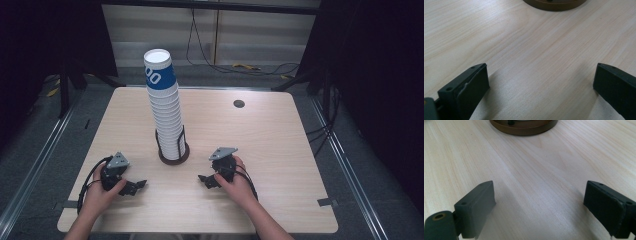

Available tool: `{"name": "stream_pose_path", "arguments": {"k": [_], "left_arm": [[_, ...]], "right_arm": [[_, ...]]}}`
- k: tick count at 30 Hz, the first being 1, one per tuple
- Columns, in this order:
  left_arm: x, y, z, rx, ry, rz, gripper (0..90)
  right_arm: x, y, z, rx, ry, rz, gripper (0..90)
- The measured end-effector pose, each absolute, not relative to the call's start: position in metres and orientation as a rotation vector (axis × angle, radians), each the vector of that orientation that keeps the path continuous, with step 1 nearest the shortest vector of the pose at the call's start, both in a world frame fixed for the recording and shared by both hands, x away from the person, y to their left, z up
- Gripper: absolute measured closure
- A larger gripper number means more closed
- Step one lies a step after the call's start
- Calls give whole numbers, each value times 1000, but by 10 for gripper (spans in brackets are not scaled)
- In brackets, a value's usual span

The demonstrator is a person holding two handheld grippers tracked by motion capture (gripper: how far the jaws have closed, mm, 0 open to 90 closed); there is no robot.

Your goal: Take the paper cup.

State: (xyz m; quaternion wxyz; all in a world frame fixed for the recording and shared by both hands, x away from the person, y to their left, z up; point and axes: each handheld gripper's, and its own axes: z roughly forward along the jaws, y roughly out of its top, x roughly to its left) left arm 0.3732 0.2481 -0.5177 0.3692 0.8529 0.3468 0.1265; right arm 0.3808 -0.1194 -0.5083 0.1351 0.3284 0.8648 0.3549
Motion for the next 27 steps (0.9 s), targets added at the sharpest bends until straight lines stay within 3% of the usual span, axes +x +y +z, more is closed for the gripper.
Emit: {"name": "stream_pose_path", "arguments": {"k": [12, 14, 17, 19, 27], "left_arm": [[369, 247, -514, 2214, 897, 291, 6], [365, 243, -508, 2233, 903, 239, 50], [364, 238, -501, 2261, 901, 198, 196], [364, 237, -500, 2263, 896, 184, 153], [371, 225, -467, 2222, 855, 101, 163]], "right_arm": [[381, -119, -508, 952, 2506, 1029, 94], [380, -120, -508, 951, 2507, 1028, 95], [379, -121, -508, 948, 2516, 1036, 100], [377, -123, -508, 933, 2523, 1042, 101], [371, -131, -501, 943, 2571, 1049, 131]]}}
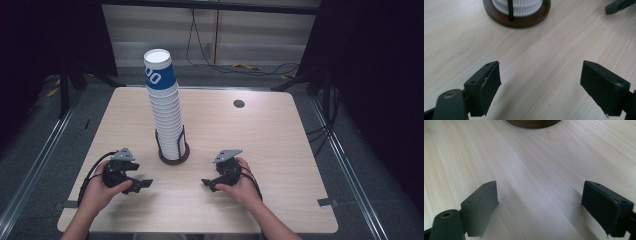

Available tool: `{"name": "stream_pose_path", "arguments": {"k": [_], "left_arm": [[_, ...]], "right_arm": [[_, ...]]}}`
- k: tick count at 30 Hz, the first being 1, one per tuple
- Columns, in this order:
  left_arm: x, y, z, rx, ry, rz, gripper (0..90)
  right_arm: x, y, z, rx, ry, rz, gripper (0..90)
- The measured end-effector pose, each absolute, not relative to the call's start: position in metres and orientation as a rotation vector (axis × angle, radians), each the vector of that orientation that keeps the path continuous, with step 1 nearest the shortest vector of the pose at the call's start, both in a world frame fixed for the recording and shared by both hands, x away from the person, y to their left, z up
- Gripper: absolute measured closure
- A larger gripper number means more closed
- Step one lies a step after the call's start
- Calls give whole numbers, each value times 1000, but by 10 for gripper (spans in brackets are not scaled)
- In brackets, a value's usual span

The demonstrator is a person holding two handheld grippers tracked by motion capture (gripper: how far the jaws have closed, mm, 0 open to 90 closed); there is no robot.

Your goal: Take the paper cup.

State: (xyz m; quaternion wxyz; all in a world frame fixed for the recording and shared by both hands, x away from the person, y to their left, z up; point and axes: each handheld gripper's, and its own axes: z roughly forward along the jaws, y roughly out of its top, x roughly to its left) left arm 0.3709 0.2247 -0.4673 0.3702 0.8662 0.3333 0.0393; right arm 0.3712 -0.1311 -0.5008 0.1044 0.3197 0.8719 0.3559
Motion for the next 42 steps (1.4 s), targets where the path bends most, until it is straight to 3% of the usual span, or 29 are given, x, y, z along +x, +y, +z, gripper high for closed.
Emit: {"name": "stream_pose_path", "arguments": {"k": [18, 35, 42], "left_arm": [[398, 231, -377, 2281, 799, 92, 167], [423, 231, -327, 2329, 822, 36, 169], [427, 227, -311, 2351, 823, 68, 169]], "right_arm": [[391, -112, -449, 894, 2572, 1166, 138], [408, -101, -413, 838, 2562, 1241, 137], [412, -96, -403, 840, 2561, 1263, 137]]}}
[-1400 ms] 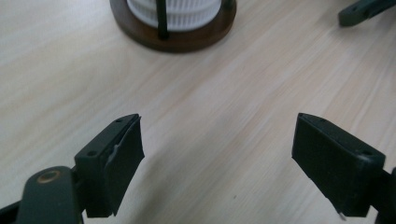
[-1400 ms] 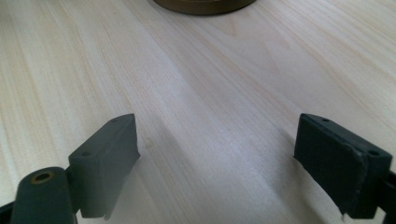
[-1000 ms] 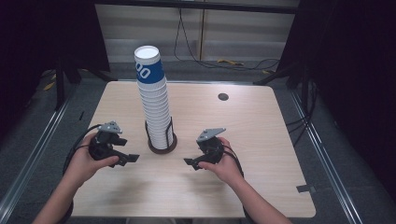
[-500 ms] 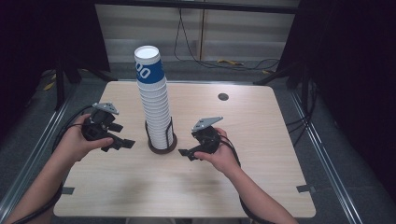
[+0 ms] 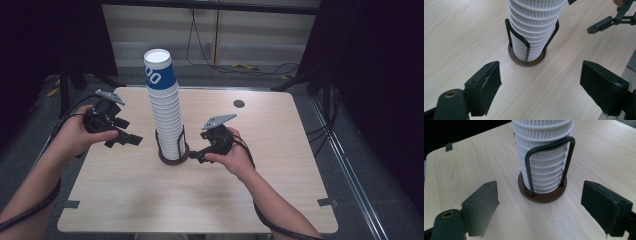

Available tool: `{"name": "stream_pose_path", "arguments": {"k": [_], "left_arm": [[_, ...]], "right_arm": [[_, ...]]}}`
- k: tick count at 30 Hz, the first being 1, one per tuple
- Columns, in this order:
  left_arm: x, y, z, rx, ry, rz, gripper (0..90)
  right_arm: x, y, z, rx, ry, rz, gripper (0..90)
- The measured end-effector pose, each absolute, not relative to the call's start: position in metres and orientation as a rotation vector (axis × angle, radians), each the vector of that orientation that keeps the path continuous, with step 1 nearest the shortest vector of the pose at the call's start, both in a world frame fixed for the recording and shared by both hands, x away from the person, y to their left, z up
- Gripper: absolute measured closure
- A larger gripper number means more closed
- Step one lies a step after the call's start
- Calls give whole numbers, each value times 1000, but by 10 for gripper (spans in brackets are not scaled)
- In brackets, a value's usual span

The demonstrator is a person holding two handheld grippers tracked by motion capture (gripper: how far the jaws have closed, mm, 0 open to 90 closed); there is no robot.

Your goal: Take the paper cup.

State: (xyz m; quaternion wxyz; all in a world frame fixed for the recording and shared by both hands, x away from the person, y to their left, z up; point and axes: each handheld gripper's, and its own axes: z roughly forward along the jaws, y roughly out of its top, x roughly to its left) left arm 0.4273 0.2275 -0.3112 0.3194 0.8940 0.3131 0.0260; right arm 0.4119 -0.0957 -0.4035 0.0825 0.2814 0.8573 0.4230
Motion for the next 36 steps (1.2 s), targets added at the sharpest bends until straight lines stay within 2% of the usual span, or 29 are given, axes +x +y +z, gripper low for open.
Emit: {"name": "stream_pose_path", "arguments": {"k": [17, 36], "left_arm": [[442, 220, -258, 2334, 804, 130, 169], [458, 210, -233, 2318, 792, 159, 167]], "right_arm": [[426, -81, -367, 790, 2548, 1321, 135], [434, -66, -349, 749, 2555, 1335, 134]]}}
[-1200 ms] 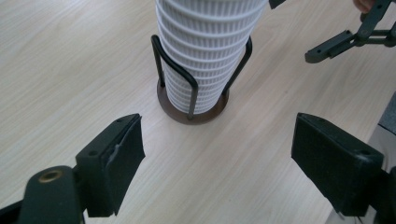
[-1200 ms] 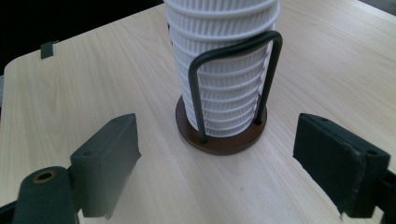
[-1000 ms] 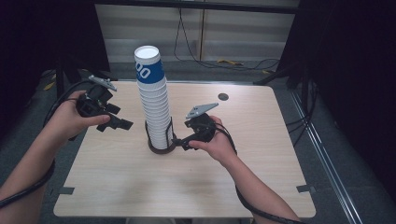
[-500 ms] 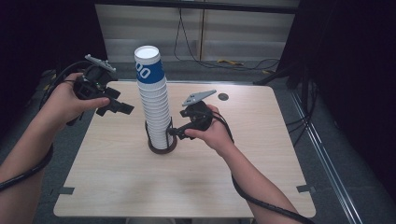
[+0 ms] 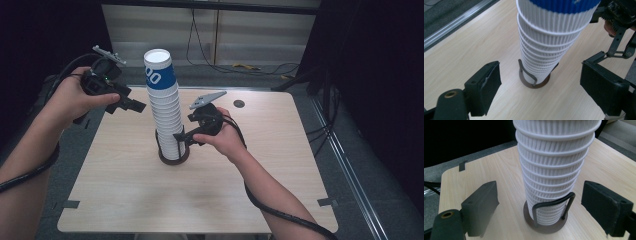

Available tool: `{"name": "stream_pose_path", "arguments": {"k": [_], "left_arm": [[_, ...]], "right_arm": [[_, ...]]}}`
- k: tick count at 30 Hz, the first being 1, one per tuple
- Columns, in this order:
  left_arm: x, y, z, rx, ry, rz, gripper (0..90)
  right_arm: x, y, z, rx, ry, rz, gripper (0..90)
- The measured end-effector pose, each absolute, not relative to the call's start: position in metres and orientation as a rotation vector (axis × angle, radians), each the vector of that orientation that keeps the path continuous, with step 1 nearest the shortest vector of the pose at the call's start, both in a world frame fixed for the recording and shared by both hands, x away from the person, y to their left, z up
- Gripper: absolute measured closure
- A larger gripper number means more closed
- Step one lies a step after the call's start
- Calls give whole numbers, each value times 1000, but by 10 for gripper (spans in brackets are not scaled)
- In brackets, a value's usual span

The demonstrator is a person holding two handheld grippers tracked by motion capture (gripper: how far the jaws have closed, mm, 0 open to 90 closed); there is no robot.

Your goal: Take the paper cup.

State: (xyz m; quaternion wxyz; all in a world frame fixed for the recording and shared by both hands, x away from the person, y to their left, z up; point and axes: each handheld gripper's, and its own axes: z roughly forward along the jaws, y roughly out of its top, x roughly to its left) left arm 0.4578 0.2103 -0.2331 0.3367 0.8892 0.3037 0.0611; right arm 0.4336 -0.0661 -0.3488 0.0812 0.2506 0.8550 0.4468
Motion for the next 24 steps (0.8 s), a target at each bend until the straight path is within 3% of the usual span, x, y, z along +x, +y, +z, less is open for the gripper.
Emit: {"name": "stream_pose_path", "arguments": {"k": [24], "left_arm": [[479, 180, -210, 2327, 746, 147, 167]], "right_arm": [[437, -71, -343, 750, 2534, 1373, 134]]}}
